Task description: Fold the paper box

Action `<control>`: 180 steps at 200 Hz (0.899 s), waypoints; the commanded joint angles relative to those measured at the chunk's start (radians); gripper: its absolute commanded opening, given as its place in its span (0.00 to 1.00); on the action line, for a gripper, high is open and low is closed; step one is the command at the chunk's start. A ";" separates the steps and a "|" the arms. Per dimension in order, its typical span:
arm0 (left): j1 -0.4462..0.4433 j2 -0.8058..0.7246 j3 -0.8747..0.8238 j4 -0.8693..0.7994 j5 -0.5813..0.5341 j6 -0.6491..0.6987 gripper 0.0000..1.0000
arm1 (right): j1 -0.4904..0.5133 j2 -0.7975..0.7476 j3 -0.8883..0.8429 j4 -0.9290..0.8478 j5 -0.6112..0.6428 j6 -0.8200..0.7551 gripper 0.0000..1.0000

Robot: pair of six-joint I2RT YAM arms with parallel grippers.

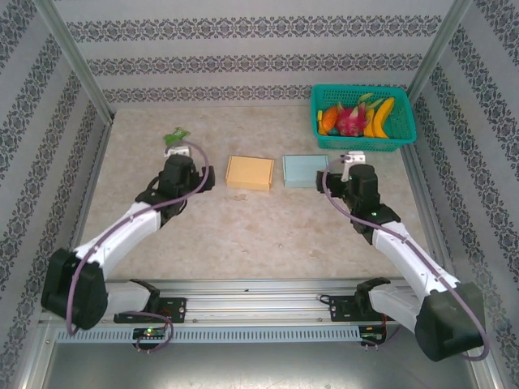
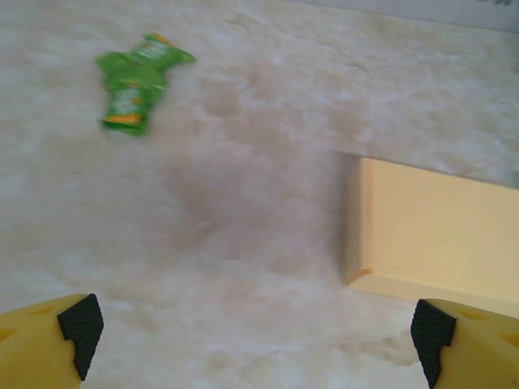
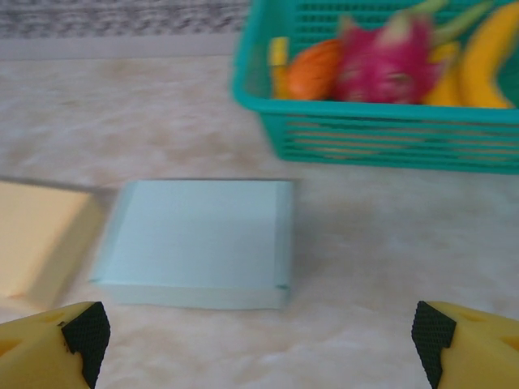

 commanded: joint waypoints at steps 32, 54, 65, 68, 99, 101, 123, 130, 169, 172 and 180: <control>0.133 -0.117 -0.291 0.325 -0.183 0.201 1.00 | -0.100 0.119 -0.099 0.197 0.136 -0.108 0.98; 0.182 -0.124 -0.386 0.436 -0.123 0.229 1.00 | -0.126 0.167 -0.127 0.289 0.101 -0.105 0.98; 0.212 -0.096 -0.436 0.525 -0.108 0.240 1.00 | -0.133 0.177 -0.173 0.393 0.082 -0.125 0.98; 0.217 -0.089 -0.444 0.544 -0.109 0.246 1.00 | -0.135 0.179 -0.185 0.421 0.076 -0.133 0.98; 0.294 -0.050 -0.507 0.726 -0.050 0.222 1.00 | -0.179 0.208 -0.258 0.605 0.003 -0.136 0.98; 0.299 -0.045 -0.507 0.732 -0.039 0.219 1.00 | -0.184 0.210 -0.259 0.607 -0.005 -0.129 0.98; 0.345 -0.004 -0.483 0.736 0.051 0.201 1.00 | -0.219 0.222 -0.259 0.647 -0.060 -0.099 0.98; 0.362 0.007 -0.483 0.752 0.081 0.193 1.00 | -0.226 0.225 -0.280 0.675 -0.068 -0.092 0.98; 0.461 0.097 -0.460 0.835 0.293 0.148 1.00 | -0.245 0.252 -0.296 0.746 -0.119 -0.086 0.98; 0.468 0.105 -0.457 0.841 0.310 0.149 1.00 | -0.249 0.253 -0.294 0.743 -0.124 -0.082 0.98; 0.482 0.117 -0.444 0.827 0.347 0.151 1.00 | -0.262 0.261 -0.290 0.745 -0.136 -0.066 0.98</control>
